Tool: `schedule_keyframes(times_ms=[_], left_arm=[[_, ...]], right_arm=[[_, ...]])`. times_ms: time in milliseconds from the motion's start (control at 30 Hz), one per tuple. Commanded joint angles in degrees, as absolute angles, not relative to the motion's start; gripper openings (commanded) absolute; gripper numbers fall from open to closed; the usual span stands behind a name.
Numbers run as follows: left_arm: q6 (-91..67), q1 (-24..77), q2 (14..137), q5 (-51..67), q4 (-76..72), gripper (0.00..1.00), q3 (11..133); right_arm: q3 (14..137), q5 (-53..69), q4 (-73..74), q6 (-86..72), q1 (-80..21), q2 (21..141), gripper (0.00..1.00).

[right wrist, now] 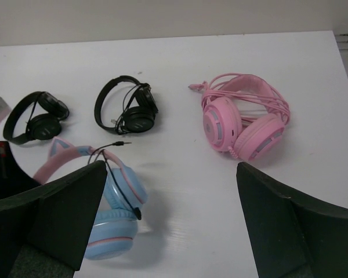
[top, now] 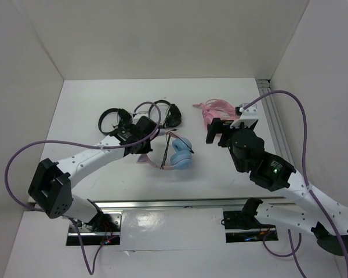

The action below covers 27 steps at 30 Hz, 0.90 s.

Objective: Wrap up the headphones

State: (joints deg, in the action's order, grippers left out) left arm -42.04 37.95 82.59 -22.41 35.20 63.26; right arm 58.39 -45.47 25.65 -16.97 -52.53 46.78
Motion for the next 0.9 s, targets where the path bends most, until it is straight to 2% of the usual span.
schedule_keyframes(times_ms=[0,400,700,867], left_arm=[[-46.93,38.58,83.58,-24.25,27.7,0.0,61.27],[-48.78,35.33,90.87,-19.51,11.96,0.0,52.38],[-48.08,34.8,93.34,-17.41,11.25,0.0,52.9],[-48.08,39.37,95.36,-18.45,13.71,0.0,57.21]], right_arm=[[61.0,-42.81,25.66,-17.93,-52.91,46.05,1.0],[59.77,-39.91,25.58,-18.46,-52.91,46.58,1.0],[59.77,-39.9,25.05,-18.46,-52.91,47.63,1.0],[59.77,-39.9,24.52,-17.93,-52.91,48.95,1.0]])
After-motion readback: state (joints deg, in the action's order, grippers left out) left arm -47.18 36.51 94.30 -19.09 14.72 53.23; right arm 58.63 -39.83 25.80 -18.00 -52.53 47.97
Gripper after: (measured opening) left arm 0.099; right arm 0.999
